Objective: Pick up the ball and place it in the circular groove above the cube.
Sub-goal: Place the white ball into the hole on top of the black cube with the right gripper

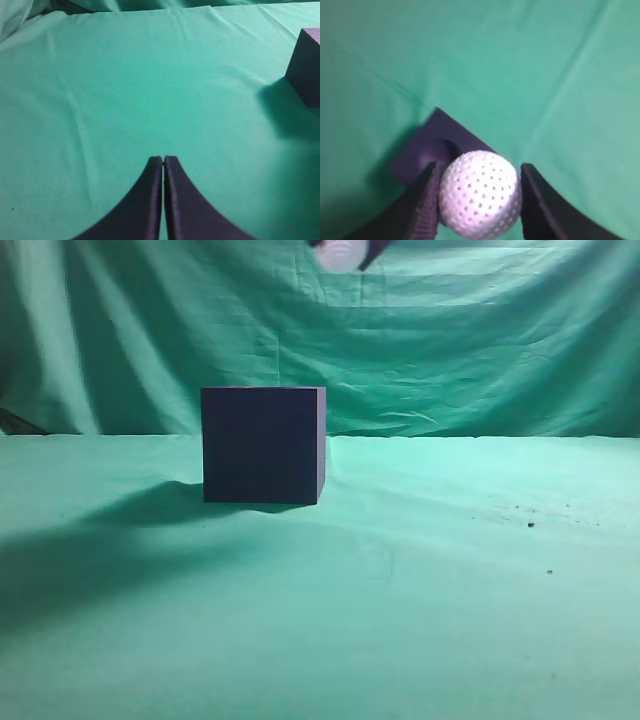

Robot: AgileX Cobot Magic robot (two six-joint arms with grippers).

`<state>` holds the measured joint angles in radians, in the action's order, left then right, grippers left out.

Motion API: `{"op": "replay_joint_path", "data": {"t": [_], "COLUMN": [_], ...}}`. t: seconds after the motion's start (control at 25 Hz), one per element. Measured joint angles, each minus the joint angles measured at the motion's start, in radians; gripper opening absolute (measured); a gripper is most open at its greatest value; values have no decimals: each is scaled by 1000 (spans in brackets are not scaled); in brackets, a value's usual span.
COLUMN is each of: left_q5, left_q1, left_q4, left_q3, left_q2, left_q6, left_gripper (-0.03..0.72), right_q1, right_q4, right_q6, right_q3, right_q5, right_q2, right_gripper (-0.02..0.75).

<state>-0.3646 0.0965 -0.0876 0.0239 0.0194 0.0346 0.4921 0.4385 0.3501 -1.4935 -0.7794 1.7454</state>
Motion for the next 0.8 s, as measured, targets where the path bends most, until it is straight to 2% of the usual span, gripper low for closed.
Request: {"op": "replay_joint_path", "data": {"t": [0.32, 0.8], "left_q5": [0, 0], "left_q1": [0, 0], "left_q4": [0, 0], "left_q3": [0, 0], "left_q2": [0, 0], "left_q6": [0, 0], "left_gripper": [0, 0], "right_q1": [132, 133], "right_q4": [33, 10], "right_q6": [50, 58], "right_q3": [-2, -2], "right_q5": [79, 133], "right_q2": [140, 218], "right_gripper": [316, 316]}}
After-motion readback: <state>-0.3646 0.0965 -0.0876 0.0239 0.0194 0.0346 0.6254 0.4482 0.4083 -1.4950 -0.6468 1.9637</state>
